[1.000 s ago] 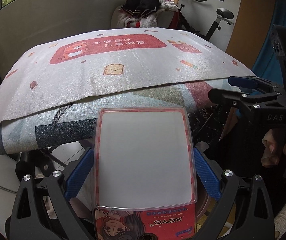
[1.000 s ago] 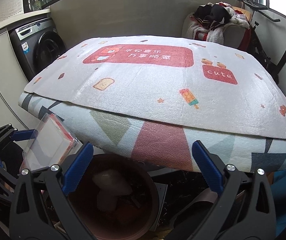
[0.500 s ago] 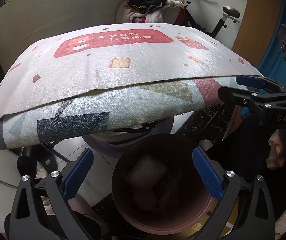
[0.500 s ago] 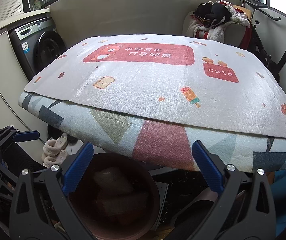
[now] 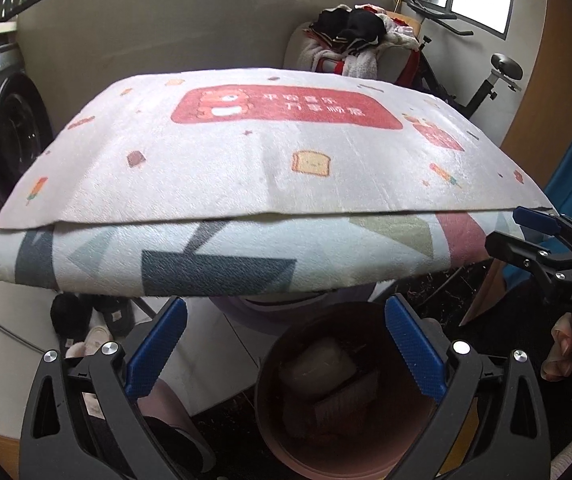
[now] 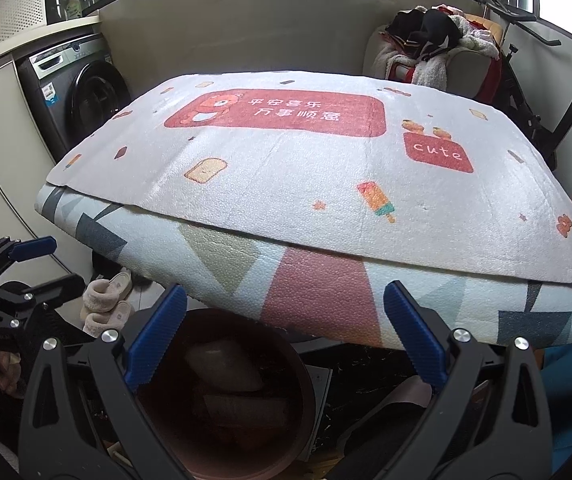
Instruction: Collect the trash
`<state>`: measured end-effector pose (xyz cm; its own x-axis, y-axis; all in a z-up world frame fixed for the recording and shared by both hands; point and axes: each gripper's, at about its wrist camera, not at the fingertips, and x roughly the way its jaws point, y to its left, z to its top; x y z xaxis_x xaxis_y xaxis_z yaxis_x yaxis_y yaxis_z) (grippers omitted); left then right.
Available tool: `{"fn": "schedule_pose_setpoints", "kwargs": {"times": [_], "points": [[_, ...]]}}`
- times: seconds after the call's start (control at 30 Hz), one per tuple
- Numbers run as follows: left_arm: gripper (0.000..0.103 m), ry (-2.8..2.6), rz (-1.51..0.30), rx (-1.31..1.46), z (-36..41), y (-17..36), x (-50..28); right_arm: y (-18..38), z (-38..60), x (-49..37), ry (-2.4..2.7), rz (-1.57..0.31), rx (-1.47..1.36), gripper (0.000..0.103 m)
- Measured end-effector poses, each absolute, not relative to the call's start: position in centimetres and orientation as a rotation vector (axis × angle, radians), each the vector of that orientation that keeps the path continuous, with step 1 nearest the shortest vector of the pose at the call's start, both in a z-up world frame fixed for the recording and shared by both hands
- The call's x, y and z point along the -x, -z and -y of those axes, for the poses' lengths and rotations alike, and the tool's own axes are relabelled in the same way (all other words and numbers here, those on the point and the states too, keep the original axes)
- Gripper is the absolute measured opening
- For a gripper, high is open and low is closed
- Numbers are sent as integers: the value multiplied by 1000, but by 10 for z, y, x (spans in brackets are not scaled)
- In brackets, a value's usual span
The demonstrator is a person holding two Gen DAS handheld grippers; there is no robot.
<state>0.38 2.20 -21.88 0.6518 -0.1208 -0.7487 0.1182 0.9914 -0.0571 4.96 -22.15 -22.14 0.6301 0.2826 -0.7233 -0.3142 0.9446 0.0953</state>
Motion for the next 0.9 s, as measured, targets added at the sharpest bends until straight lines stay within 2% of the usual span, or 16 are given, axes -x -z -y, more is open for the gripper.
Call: {"fn": "schedule_pose_setpoints", "kwargs": {"times": [0.5,0.9], "points": [[97,95,-551,-27,-38,62,-9,78,221,-50,-337,-584,107,97],[97,42,-445,-107,-18,20,13,40,224,-36,-319,-530,92,97]]}}
